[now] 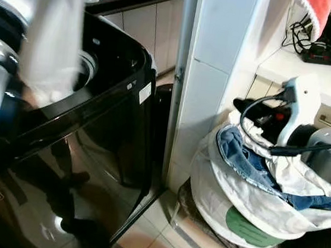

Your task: Clothes washing

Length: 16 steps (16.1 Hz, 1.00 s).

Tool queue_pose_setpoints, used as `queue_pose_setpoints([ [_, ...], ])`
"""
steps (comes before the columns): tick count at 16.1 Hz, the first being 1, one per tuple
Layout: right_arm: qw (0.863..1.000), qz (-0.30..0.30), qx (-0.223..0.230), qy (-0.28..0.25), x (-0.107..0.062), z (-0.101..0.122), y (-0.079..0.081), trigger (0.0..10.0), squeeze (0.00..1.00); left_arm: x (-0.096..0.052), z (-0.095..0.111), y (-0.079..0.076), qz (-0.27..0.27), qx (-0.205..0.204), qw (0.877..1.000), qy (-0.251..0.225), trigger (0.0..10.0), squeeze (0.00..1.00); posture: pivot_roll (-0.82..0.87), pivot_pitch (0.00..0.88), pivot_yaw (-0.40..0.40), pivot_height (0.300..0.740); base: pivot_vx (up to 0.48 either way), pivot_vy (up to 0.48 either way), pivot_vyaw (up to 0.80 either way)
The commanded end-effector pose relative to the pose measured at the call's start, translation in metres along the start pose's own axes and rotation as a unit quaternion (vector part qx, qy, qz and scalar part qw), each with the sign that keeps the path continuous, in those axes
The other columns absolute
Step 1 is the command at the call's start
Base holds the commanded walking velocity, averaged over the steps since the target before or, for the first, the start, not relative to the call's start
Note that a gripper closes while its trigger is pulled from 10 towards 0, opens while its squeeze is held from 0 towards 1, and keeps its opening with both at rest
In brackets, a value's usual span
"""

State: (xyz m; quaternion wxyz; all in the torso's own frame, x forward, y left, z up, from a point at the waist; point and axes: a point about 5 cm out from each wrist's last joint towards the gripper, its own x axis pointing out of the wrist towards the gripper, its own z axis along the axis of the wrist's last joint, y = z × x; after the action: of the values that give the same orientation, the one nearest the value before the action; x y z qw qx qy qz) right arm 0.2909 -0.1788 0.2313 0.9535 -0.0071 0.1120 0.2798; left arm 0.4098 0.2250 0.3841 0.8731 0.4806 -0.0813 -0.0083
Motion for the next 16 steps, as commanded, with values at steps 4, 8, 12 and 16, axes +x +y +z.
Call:
queue_pose_setpoints([
  [4,0.999,0.035,-0.018,0.027,0.002,-0.010,0.015,10.0,0.00,-0.010,-0.044,-0.017,-0.126,0.004,0.982,0.140,10.0,1.00,-0.02,0.000,0.073,0.740,0.000,0.000,0.00],
  [8,0.997,0.064,-0.020,0.042,0.004,-0.016,0.022,10.0,0.00,-0.021,-0.055,0.001,-0.155,-0.005,0.974,0.164,10.0,1.00,-0.01,0.000,0.065,0.740,0.000,0.000,0.00],
  [12,0.997,0.003,-0.028,0.074,0.011,-0.029,0.005,10.0,0.00,-0.026,-0.057,-0.001,-0.216,-0.026,0.965,0.147,10.0,0.00,-0.01,0.000,0.054,0.740,0.000,0.000,0.00],
  [16,0.992,-0.083,-0.022,0.097,0.015,-0.044,-0.021,10.0,0.00,-0.034,-0.080,-0.018,-0.256,0.018,0.948,0.190,10.0,0.00,-0.01,0.000,0.050,0.740,0.000,0.000,0.00],
])
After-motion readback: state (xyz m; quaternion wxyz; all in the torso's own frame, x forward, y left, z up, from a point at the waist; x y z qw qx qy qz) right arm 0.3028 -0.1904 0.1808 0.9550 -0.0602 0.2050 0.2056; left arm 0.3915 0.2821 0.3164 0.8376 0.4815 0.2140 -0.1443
